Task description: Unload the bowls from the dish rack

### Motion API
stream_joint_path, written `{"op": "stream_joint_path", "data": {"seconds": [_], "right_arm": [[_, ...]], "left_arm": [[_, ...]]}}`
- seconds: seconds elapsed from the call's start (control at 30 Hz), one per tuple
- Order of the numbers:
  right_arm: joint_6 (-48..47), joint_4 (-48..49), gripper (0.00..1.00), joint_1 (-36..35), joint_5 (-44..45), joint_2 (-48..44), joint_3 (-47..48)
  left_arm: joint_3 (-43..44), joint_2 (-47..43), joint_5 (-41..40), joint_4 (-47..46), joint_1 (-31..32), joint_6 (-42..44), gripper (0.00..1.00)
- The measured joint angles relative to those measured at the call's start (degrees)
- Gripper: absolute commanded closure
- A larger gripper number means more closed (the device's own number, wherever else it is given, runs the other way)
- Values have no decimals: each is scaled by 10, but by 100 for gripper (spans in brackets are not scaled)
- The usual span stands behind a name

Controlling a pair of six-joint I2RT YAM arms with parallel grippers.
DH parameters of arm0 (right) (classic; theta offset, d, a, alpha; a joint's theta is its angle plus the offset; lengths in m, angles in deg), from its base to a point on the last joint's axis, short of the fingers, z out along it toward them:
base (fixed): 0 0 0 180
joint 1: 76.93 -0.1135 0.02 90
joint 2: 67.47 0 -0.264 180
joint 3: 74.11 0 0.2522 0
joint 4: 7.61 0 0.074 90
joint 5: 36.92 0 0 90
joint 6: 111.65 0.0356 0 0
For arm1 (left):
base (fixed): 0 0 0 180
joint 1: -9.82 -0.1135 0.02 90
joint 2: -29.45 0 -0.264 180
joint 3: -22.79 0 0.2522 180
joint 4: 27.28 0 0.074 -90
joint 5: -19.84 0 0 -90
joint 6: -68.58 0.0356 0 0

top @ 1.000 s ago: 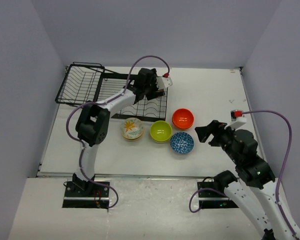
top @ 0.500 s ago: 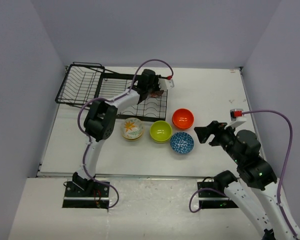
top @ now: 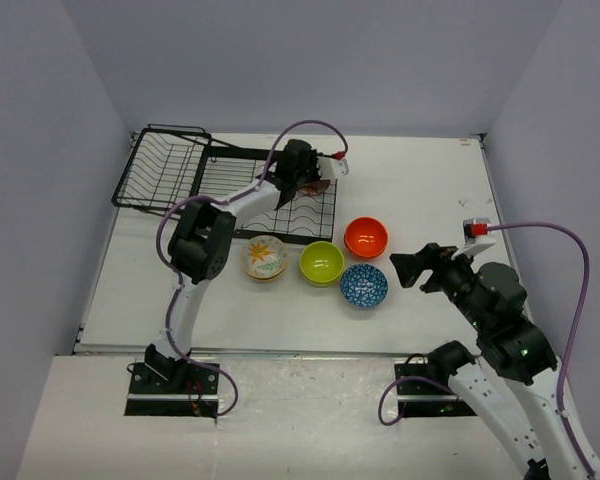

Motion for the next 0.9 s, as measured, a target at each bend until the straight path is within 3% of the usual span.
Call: {"op": "stream_joint_path", "data": {"seconds": [0.27,0.53,0.9], "right_arm": [[-6,1,19,0,0,-3,5],[-9,1,19,0,-1,-2,5],[-10,6,19,0,-7,14,8]], "left_arm": [[-93,-14,-120,-158,32,-4,100],[-107,-13,-212,-247,45,-29,100],[-107,-21,-241,-263,47,-83,100]]}}
